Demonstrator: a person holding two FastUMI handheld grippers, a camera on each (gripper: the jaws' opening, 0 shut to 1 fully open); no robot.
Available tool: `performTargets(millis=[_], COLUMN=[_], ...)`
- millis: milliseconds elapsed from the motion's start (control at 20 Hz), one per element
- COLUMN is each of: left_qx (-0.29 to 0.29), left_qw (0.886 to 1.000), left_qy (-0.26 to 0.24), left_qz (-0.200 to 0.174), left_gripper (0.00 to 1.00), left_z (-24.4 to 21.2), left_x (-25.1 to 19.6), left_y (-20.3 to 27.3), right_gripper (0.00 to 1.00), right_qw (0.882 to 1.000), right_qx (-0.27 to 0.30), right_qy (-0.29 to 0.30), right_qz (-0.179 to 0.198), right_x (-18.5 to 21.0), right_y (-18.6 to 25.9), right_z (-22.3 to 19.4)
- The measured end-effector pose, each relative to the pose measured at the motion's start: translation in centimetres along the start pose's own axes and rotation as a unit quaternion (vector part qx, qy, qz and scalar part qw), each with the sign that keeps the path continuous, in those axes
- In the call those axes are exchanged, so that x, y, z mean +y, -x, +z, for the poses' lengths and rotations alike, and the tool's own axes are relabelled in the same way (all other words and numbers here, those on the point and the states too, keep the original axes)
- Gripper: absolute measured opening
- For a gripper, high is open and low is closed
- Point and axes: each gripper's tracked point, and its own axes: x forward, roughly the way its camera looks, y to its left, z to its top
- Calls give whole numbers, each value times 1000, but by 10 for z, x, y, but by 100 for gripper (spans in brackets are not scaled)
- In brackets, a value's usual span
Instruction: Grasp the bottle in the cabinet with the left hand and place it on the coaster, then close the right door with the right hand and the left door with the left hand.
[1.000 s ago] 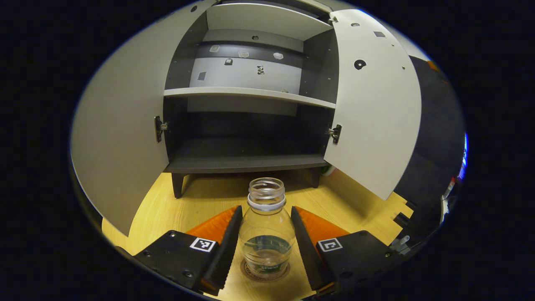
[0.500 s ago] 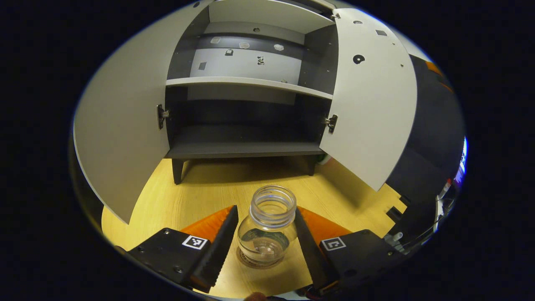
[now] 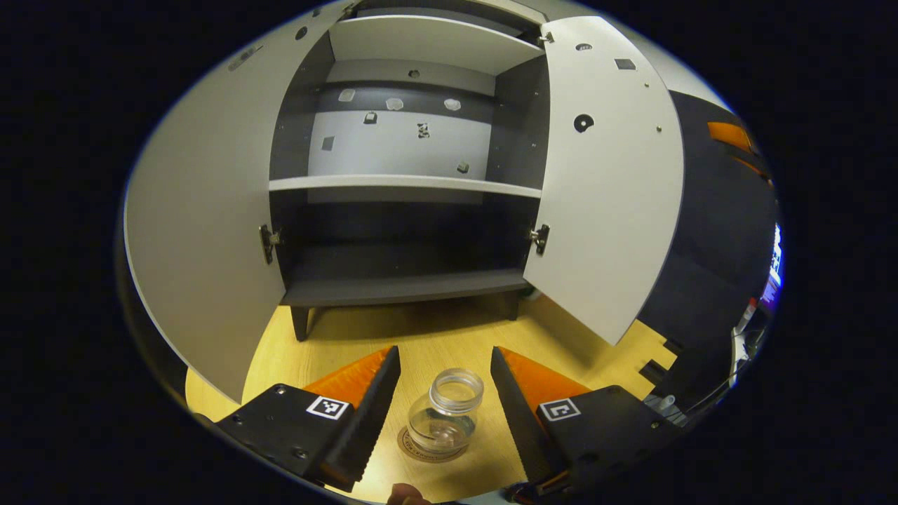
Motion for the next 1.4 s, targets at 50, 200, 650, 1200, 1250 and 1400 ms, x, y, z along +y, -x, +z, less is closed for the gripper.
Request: performTargets(millis=[50,200,650,1200,1250,1400], left_qx=[-12,-46,-154,-179,-181,-188], left_qw=[1000,999,985,968,967,963], left_qy=[1,2,0,9,12,20], left_qz=[2,15,81,175,180,194], left_gripper=[84,83,97,94,97,97], left_z=[13,51,186,208,210,212], left_x=[0,1,15,47,50,54], left_y=[4,17,93,147,150,158], right_gripper=[100,100,100,94,98,98], right_qw=[1000,1000,999,997,997,993], right_qx=[0,-1,-30,-39,-36,-28], right_qy=[-2,-9,-15,-19,-22,-41], right_qz=[-1,-2,11,56,69,106], right_x=[-1,-3,-6,11,14,26], right_y=[-1,-6,-43,-65,-65,-66], right_z=[0,1,20,25,26,26])
